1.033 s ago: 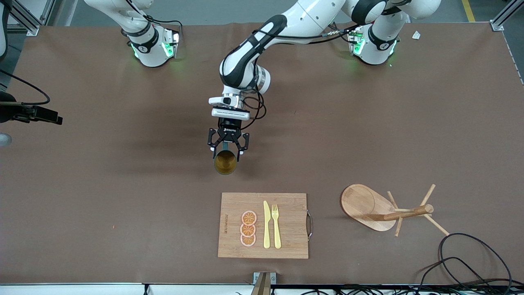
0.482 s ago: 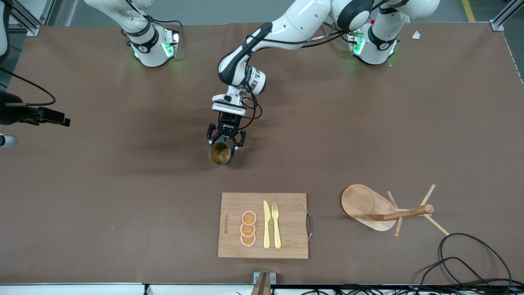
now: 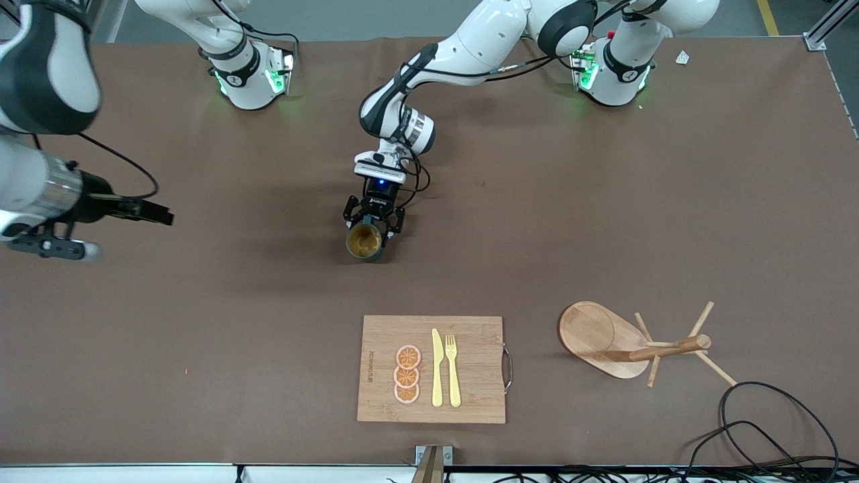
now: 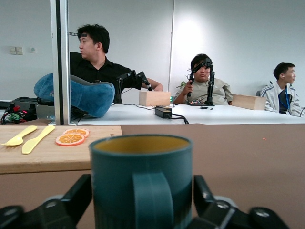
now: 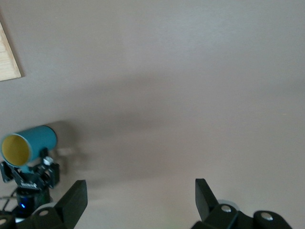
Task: Transfer cup from left to right arm and place
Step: 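Hold the mug with the left gripper while the right gripper approaches it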
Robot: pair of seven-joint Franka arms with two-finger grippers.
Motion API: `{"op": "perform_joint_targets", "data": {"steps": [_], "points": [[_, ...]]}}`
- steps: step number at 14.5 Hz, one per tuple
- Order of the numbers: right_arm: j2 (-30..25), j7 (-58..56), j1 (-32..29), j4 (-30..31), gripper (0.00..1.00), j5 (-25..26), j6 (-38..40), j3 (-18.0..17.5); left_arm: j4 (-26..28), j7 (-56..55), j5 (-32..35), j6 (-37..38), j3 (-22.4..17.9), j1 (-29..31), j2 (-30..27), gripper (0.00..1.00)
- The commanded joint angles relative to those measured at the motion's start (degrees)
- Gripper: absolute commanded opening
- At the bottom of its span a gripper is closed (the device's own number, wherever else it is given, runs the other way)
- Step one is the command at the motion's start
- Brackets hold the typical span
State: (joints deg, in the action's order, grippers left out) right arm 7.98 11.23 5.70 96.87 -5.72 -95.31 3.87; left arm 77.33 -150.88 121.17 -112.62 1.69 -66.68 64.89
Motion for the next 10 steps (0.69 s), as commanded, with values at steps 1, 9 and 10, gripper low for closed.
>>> {"op": "perform_joint_targets", "data": {"steps": [1, 9, 10], "points": [[-0.2, 3.0, 2.5, 5.6, 1.0, -3.7, -5.8, 0.2, 0.1, -0.3, 1.4, 3.0, -0.4, -1.2, -0.2, 1.0], [0.3, 3.0, 6.0, 15.2, 1.0, -9.9, -15.2, 0.2, 1.5, 0.2, -14.6, 15.2, 9.6, -2.9, -5.5, 1.0], [0.4, 3.0, 6.6, 15.6, 1.0, -10.2, -16.1, 0.2, 1.5, 0.2, -16.1, 15.6, 10.0, -2.8, -6.5, 1.0]]}}
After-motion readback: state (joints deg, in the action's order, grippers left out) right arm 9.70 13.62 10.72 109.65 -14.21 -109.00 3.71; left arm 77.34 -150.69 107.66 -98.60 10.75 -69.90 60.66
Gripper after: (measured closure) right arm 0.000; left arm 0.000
